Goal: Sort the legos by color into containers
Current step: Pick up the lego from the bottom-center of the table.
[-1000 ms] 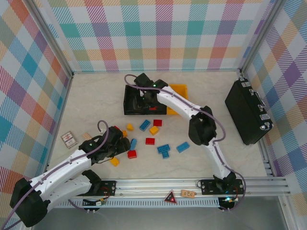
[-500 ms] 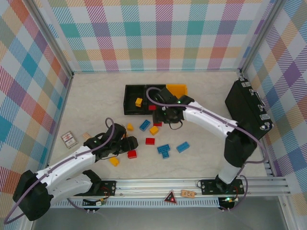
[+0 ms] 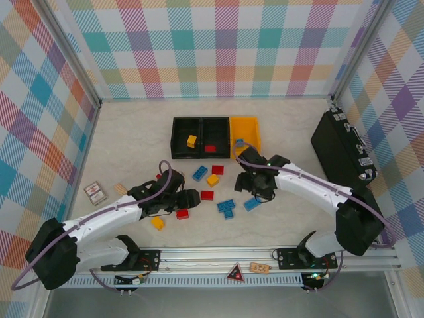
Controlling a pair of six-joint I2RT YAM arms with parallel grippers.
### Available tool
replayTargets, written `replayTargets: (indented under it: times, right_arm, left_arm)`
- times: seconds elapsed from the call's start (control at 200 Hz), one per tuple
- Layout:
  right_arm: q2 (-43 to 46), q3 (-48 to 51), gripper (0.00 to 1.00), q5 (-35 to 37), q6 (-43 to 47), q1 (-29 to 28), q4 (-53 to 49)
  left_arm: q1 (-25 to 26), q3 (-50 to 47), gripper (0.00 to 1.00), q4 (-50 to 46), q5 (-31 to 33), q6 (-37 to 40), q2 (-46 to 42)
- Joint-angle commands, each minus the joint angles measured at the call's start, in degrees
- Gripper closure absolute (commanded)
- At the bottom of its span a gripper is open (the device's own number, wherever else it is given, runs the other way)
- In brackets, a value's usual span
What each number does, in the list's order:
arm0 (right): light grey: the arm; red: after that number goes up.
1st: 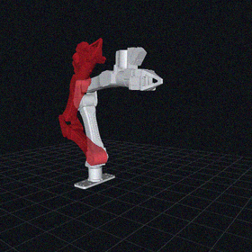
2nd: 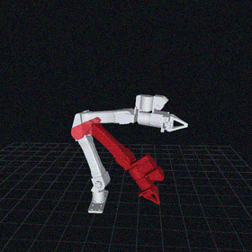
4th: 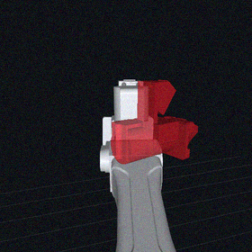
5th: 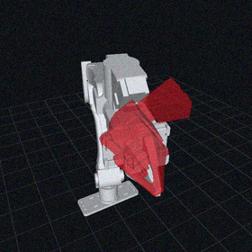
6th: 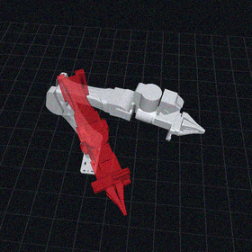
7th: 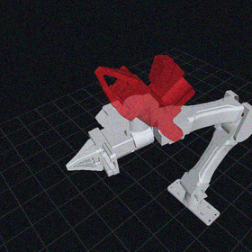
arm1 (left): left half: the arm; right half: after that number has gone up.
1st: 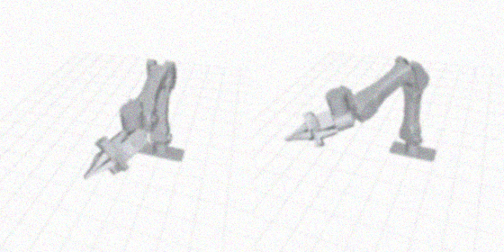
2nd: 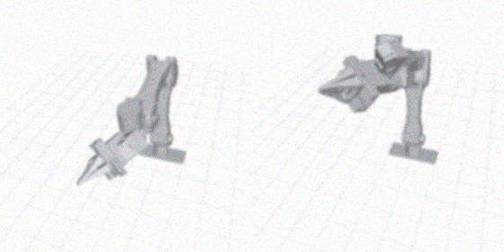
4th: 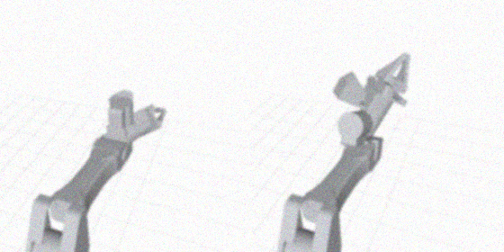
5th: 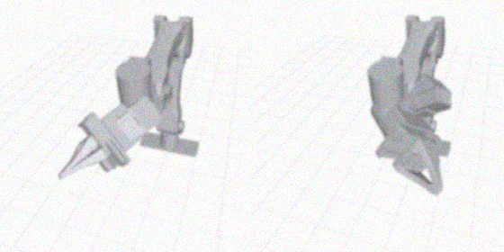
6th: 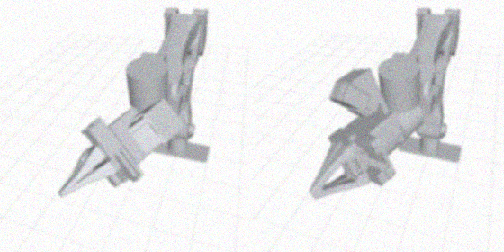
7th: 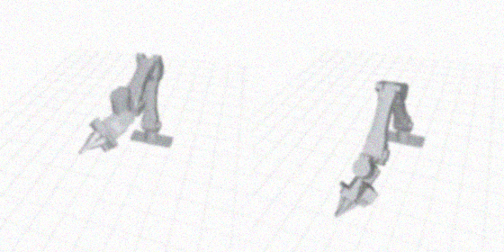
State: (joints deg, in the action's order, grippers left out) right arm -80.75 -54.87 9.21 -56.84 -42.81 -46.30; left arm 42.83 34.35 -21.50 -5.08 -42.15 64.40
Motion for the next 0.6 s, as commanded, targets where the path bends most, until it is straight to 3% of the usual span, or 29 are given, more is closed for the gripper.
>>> replayTargets:
  times: [0.0, 0.34, 0.595]
  right_arm:
    - [1.91, 3.28, 0.17, -0.31, -7.84, 0.09, 1.70]
    - [-4.92, 5.86, 0.23, -3.50, -9.56, 0.09, 8.18]
    - [-8.41, 6.09, 0.41, -4.91, -8.77, 0.09, 10.57]
  left_arm:
    - [1.06, 1.25, 0.30, 1.62, -0.15, 0.75, 0.65]
    - [1.82, 0.38, 0.30, 1.37, 0.69, 0.32, -0.23]
    - [2.06, 0.37, 0.30, 0.94, 0.97, 0.19, -0.63]
